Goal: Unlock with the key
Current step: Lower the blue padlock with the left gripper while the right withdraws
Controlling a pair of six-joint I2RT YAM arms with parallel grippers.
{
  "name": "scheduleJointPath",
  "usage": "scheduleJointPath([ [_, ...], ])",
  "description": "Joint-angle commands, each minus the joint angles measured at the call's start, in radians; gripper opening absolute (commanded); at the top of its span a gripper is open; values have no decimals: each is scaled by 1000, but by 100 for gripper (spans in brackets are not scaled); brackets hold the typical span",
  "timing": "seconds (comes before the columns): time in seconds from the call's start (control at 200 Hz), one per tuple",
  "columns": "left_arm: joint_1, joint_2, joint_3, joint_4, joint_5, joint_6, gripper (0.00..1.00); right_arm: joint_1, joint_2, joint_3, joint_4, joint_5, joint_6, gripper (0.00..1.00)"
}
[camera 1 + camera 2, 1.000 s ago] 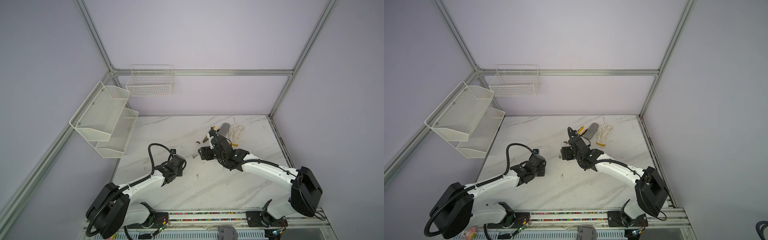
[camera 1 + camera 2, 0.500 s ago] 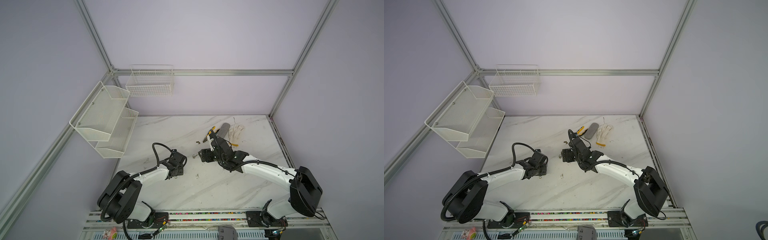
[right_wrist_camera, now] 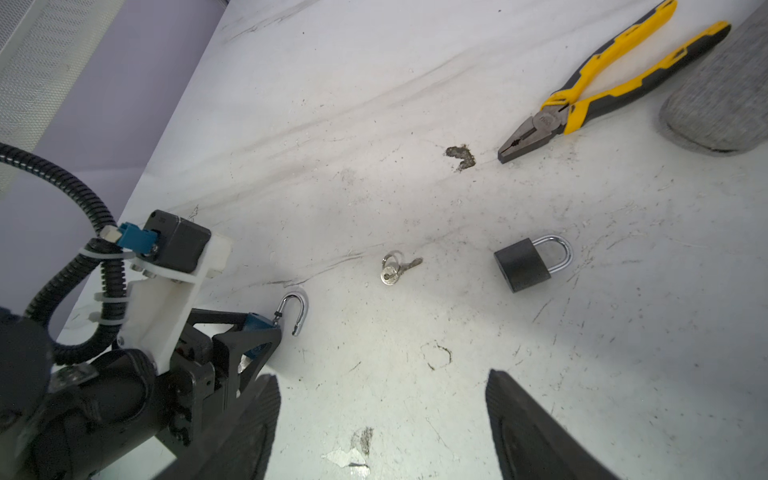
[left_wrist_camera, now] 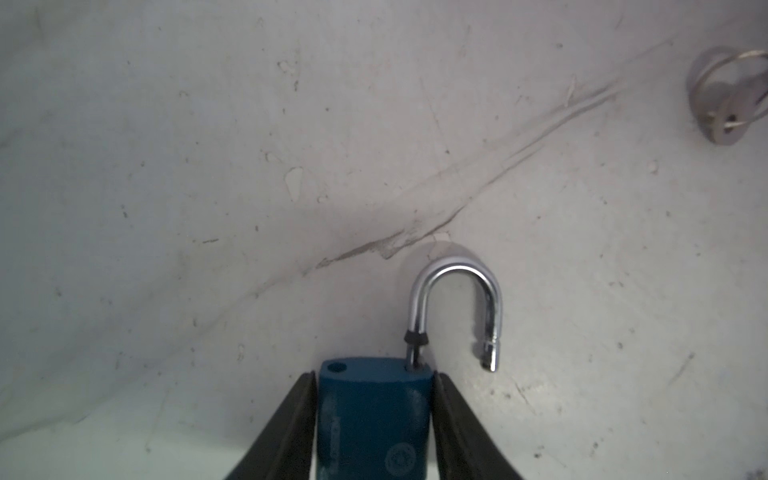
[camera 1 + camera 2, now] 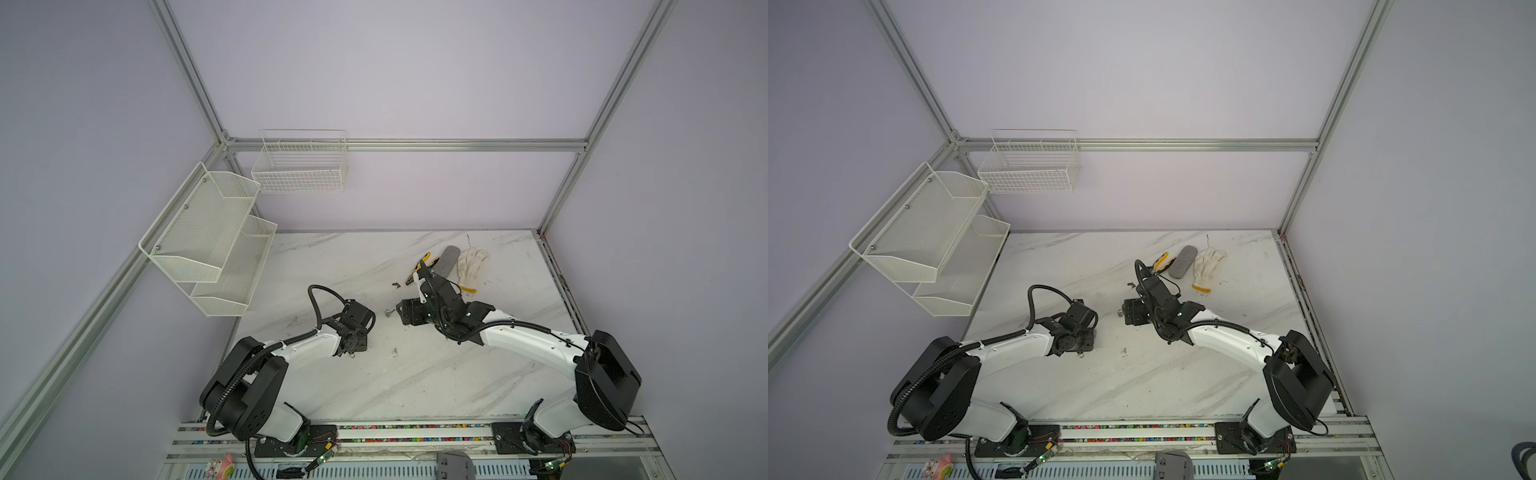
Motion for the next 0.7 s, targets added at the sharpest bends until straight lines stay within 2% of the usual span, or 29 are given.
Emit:
scheduleJointPath([
  [0.0,4,-45,86,-34,0,21,54,3,25,34,17,15,7,81],
  [0.175,5,-181,106,-77,23,34,71,3,63,70,-3,86,48,80],
  [0.38,6,-357,92,-83,71,53,82,16,137,111,15,186,133,79],
  [0.57,7,-508,68,-83,70,67,99,43,238,175,31,278,173,79],
  [0.695,9,-590,39,-73,53,61,100,58,321,233,-4,345,211,80],
])
